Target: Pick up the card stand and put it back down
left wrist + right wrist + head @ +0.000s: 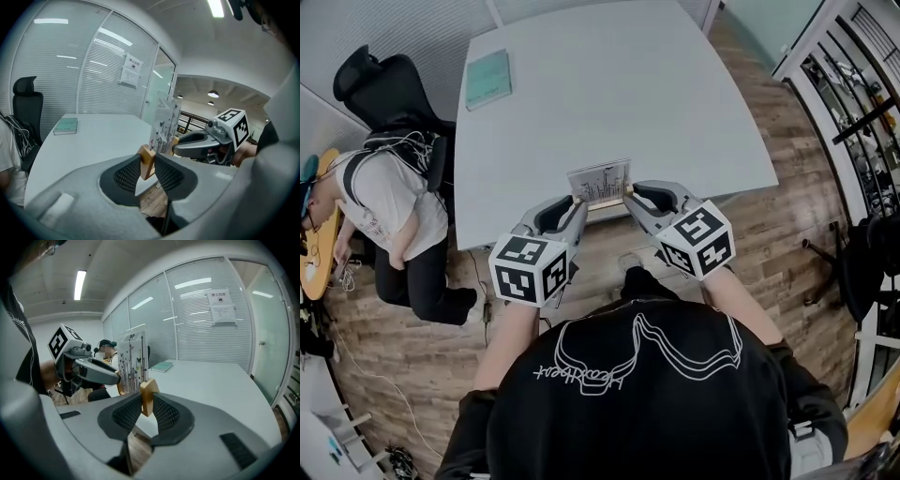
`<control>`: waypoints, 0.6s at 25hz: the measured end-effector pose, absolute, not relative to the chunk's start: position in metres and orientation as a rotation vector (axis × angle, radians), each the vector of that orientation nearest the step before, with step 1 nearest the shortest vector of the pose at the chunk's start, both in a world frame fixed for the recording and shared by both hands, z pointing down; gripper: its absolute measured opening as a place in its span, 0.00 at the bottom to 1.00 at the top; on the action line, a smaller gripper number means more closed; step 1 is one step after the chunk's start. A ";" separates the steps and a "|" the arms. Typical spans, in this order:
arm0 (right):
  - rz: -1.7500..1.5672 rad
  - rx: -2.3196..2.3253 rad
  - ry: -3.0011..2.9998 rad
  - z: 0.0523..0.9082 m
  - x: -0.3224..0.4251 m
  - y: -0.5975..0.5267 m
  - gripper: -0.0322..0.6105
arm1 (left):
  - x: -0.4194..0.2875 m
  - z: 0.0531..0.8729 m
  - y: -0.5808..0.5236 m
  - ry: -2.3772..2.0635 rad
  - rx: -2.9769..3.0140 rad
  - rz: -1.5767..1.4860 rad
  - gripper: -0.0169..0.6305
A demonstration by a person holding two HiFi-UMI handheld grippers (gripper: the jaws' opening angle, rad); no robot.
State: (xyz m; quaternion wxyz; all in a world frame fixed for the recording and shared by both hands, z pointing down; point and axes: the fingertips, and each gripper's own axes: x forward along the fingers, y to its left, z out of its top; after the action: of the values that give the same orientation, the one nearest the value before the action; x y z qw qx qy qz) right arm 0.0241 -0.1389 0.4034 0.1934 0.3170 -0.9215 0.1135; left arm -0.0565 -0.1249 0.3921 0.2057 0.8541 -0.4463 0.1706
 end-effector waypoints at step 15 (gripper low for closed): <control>0.356 0.892 -2.537 0.447 0.041 -0.224 0.17 | -0.039 0.435 -0.207 -1.246 2.358 0.519 0.18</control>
State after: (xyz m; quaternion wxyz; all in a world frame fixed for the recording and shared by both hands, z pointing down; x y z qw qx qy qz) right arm 0.0411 -0.2242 0.4472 0.2128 0.3211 -0.9139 0.1282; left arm -0.0387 -0.2065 0.4353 0.2107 0.8485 -0.4482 0.1866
